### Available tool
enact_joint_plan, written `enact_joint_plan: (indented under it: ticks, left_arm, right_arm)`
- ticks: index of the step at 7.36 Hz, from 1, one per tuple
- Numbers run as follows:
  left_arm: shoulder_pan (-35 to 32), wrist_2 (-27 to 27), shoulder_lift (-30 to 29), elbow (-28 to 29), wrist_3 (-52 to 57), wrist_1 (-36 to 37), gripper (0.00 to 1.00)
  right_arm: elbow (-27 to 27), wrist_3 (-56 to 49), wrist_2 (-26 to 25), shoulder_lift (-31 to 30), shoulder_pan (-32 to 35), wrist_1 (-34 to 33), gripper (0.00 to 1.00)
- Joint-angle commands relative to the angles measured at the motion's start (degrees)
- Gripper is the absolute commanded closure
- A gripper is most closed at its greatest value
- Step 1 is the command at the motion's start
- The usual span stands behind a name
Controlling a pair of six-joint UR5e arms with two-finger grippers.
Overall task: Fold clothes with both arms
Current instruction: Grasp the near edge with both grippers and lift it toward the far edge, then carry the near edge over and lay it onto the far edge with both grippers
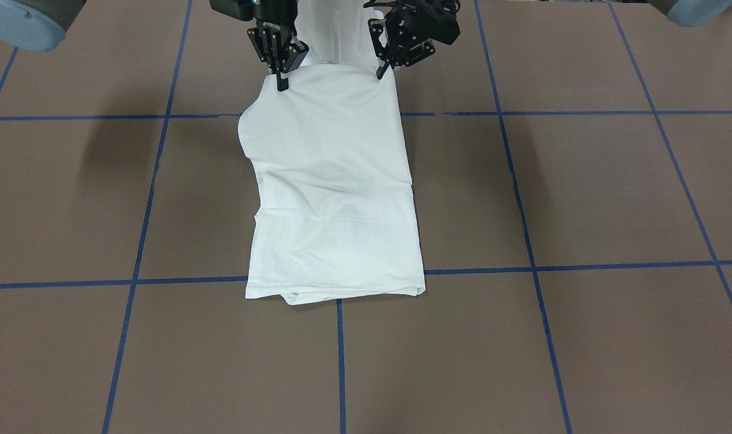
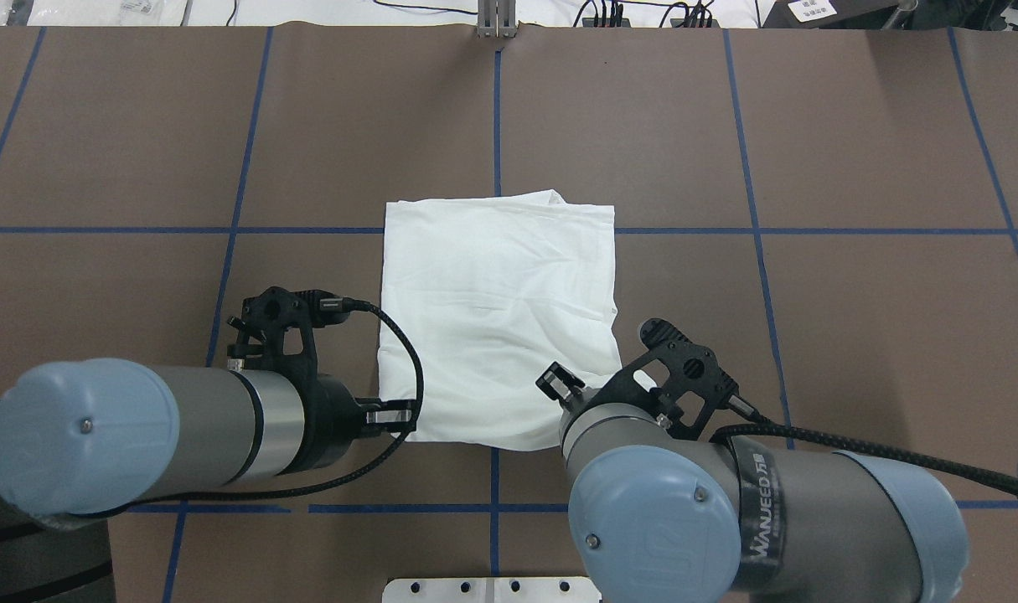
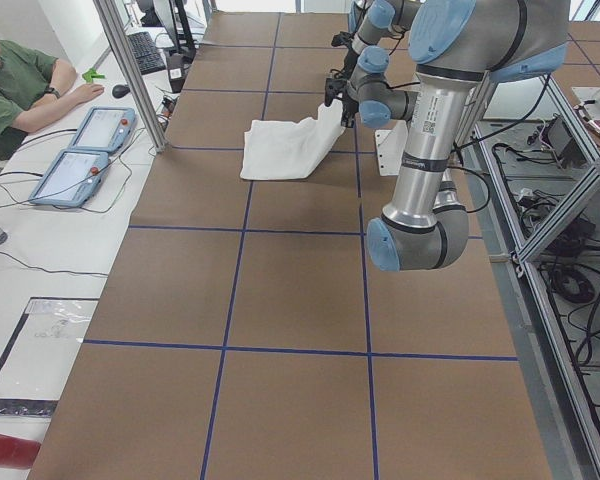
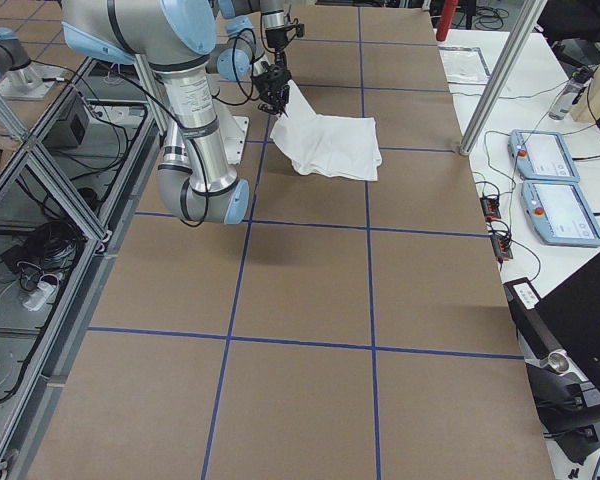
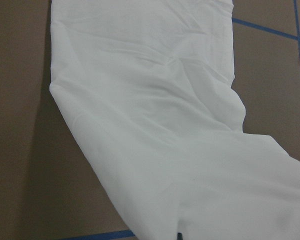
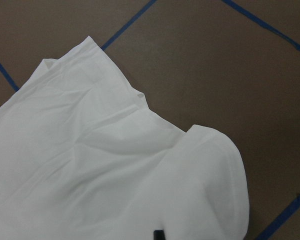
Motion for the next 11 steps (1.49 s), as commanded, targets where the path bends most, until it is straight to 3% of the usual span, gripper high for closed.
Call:
enact_joint_plan:
  ticks: [1,2,4,7,9,10,11]
  left_arm:
    - [-7.98,-3.14,-5.06,7.67,3.68,0.66,1.0]
    - [-10.97,-3.15,-8.41,13.64,6.99,0.31,1.0]
    - [-14.94,-2.98,-12.99,23.41,10.52,-0.3,1.0]
    - [-17.94,-2.62,-15.29,39.04,13.09,-12.48,1.0]
    - [-18.21,-2.53,-16.0,44.8,16.68,-17.51,1.0]
    - [-18.12,-2.62,-16.09,44.99,16.6,-17.71,0.59]
    - [-18.12,-2.62,-16.26,44.82,16.6,-17.8,0.2]
  right_arm:
    - [-5.81,-6.49,0.23,5.03,6.61,0.17,1.0]
    - [-9.07,-9.21,0.49,6.01,9.25,1.65,1.0]
    - [-22.04,-12.29,1.63,6.28,13.73,17.41,1.0]
    - [-42.43,-15.74,3.21,13.47,19.2,28.07,1.0]
    - [-49.86,-16.96,3.13,13.49,19.29,36.36,1.0]
    - [-50.06,-18.01,3.13,13.58,19.29,36.39,0.28]
    - [-50.06,-19.59,3.04,14.45,19.38,36.39,0.03]
